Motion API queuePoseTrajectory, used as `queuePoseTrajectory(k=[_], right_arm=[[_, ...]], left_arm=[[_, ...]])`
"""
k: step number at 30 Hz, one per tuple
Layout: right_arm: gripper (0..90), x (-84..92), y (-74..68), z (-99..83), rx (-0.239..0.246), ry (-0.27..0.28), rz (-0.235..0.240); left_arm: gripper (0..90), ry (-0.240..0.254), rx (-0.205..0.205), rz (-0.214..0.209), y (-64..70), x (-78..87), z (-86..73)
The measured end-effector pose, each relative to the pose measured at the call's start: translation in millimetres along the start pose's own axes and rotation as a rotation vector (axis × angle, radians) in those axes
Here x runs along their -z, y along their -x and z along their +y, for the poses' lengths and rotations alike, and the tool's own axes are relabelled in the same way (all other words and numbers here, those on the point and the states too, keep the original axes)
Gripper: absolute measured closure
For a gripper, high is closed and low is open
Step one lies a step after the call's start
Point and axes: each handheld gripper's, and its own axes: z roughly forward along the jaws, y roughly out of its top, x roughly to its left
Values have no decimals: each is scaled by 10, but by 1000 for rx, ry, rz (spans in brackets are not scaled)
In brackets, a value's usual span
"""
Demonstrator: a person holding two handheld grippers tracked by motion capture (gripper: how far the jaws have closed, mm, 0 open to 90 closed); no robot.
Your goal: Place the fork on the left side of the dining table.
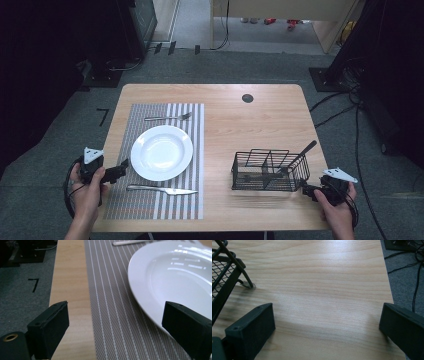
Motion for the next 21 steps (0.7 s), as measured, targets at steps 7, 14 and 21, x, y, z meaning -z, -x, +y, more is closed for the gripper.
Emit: queuePoseTrajectory(k=[7, 14, 21], right_arm=[[0, 0, 0, 0, 0, -1, -1], [0, 0, 0, 1, 0, -1, -1], [0, 0, 0, 1, 0, -1, -1]], left_arm=[[77, -34, -2, 21, -22, -38, -234], [77, -54, -26, 49, 10, -110, -351], [57, -71, -23, 29, 66, -183, -422]])
